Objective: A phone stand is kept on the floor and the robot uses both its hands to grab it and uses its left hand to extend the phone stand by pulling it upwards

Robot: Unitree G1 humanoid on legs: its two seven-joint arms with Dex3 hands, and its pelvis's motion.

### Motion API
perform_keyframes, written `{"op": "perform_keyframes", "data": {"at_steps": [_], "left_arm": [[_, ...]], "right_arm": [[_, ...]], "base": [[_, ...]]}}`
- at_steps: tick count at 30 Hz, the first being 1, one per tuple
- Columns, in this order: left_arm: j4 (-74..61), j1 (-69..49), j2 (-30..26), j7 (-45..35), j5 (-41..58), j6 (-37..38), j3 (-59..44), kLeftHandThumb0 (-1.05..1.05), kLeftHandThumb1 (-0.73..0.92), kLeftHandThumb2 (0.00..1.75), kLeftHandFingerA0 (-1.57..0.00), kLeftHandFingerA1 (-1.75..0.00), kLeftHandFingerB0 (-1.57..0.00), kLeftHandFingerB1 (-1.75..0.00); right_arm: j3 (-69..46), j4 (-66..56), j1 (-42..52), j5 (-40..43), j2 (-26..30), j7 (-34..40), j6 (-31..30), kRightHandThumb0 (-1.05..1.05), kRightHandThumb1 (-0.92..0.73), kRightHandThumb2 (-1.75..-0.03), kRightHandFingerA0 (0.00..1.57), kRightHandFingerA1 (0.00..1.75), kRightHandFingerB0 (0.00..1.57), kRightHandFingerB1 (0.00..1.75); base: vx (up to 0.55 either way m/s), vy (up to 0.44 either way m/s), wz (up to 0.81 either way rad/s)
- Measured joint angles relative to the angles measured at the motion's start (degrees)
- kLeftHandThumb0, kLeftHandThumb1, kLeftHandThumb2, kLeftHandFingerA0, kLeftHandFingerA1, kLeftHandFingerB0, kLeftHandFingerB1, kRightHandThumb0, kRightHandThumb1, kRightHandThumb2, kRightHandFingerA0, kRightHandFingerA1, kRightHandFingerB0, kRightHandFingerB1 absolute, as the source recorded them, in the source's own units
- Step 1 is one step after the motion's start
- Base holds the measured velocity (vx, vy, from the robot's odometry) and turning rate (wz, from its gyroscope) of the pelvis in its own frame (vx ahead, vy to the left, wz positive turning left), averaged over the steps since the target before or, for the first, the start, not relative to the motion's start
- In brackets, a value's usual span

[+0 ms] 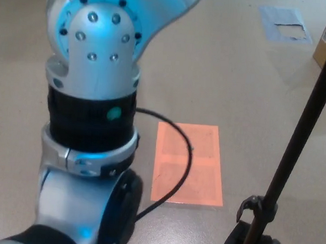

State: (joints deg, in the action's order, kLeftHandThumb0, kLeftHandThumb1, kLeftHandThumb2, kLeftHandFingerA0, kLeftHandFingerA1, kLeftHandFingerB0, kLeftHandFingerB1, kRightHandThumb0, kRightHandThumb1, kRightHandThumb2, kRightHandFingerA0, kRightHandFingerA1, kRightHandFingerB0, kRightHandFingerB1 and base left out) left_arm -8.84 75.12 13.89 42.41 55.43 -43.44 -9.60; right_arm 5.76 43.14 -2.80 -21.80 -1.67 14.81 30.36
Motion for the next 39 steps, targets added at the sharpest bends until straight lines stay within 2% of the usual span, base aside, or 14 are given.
{"op": "perform_keyframes", "data": {"at_steps": [10,11,12,13,15,18,22,24,27,28,30,31,37,39], "left_arm": [[-9.6,-5.9,1.2,0.8,1.0,-1.2,2.0,-0.15,0.66,0.60,-0.74,-1.75,-0.51,-1.73],[-9.9,-6.3,1.2,0.7,1.0,-1.2,2.1,-0.20,0.62,0.59,-0.74,-1.58,-0.55,-0.81],[-10.8,-7.3,1.2,0.5,1.0,-1.2,2.3,-0.35,0.54,0.56,-0.62,-1.17,-0.66,-0.75],[-11.5,-8.1,1.2,0.3,1.1,-1.2,2.5,-0.35,0.54,0.56,-0.62,-1.17,-0.66,-0.75],[-12.9,-10.2,0.7,-0.7,1.1,-1.2,3.1,-0.55,0.39,0.74,-0.24,-0.55,-0.34,-0.50],[-14.4,-13.2,-0.5,-2.8,1.5,-1.2,4.1,-0.53,0.50,0.56,-0.28,-0.48,-0.33,-0.34],[-17.5,-19.5,-1.6,-5.6,1.9,-1.3,6.4,-0.54,0.53,0.56,-0.28,-0.49,-0.30,-0.32],[-18.7,-22.4,-2.3,-6.4,1.9,-1.3,7.5,-0.60,0.46,0.77,-0.16,-0.50,-0.19,-0.42],[-21.0,-28.7,-2.8,-7.5,1.9,-1.3,9.3,-0.60,0.46,0.77,-0.16,-0.50,-0.19,-0.42],[-21.7,-30.7,-2.9,-7.9,1.8,-1.3,9.8,-0.61,0.61,0.58,-0.16,-0.41,-0.22,-0.30],[-22.9,-34.7,-3.5,-8.9,1.6,-1.2,11.0,-0.61,0.61,0.58,-0.16,-0.41,-0.22,-0.30],[-23.5,-37.0,-4.1,-9.6,1.3,-1.2,11.7,-0.69,0.63,0.60,-0.20,-0.35,-0.21,-0.27],[-27.0,-47.9,-9.7,-12.7,-2.6,-1.0,17.1,-0.67,0.61,0.58,-0.23,-0.34,-0.21,-0.27],[-27.8,-51.4,-10.3,-13.5,-3.8,-0.3,18.3,-0.71,0.59,0.59,-0.24,-0.34,-0.21,-0.28]], "right_arm": [[-0.3,-3.9,2.5,1.2,0.2,0.5,-1.4,-0.47,-0.70,-0.60,0.83,1.75,0.66,1.75],[-0.3,-4.4,2.6,1.3,0.2,0.5,-1.6,-0.49,-0.70,-0.60,0.82,1.75,0.66,1.73],[-0.2,-5.7,3.2,1.3,0.3,0.3,-2.4,-0.50,-0.68,-0.61,0.80,1.73,0.67,1.65],[-0.1,-6.7,3.6,1.3,0.3,0.2,-2.8,-0.50,-0.68,-0.61,0.80,1.73,0.67,1.65],[-0.1,-8.8,4.5,1.6,0.5,-0.2,-3.9,-0.65,-0.51,-0.88,1.03,1.35,0.75,1.22],[-0.1,-10.3,5.2,2.1,0.8,-0.9,-4.7,-0.59,-0.52,-0.92,0.93,1.23,0.70,1.10],[0.0,-12.4,5.9,2.5,0.9,-1.5,-5.1,-0.53,-0.61,-0.61,0.76,1.40,0.65,1.22],[0.0,-13.2,6.2,2.8,1.0,-1.7,-5.1,-0.64,-0.61,-0.58,0.76,0.94,0.54,0.68],[0.0,-14.3,6.4,3.3,1.1,-2.2,-5.0,-0.64,-0.61,-0.58,0.76,0.94,0.54,0.68],[0.0,-14.5,6.4,3.5,1.2,-2.5,-5.0,-0.73,-0.46,-0.88,0.62,0.74,0.39,0.59],[0.0,-15.3,6.6,4.0,1.4,-3.0,-5.0,-0.73,-0.46,-0.88,0.62,0.74,0.39,0.59],[0.0,-16.0,6.7,4.3,1.4,-3.3,-5.0,-0.85,-0.62,-0.59,0.49,0.61,0.29,0.43],[0.2,-21.3,7.8,5.0,1.9,-5.1,-5.5,-0.87,-0.63,-0.60,0.37,0.50,0.19,0.33],[0.2,-22.3,7.9,5.1,2.0,-5.6,-5.7,-0.86,-0.50,-0.91,0.28,0.55,0.11,0.43]], "base": [[0.00,0.000,0.00],[0.00,0.000,0.00],[0.00,0.000,0.00],[0.00,0.000,0.00],[0.00,0.000,0.00],[0.00,0.000,0.00],[0.00,0.000,0.00],[0.00,0.000,0.00],[0.00,0.000,0.00],[0.00,0.000,0.00],[0.00,0.000,0.00],[0.00,0.000,0.00],[0.00,0.000,0.00],[0.00,0.000,0.00]]}}
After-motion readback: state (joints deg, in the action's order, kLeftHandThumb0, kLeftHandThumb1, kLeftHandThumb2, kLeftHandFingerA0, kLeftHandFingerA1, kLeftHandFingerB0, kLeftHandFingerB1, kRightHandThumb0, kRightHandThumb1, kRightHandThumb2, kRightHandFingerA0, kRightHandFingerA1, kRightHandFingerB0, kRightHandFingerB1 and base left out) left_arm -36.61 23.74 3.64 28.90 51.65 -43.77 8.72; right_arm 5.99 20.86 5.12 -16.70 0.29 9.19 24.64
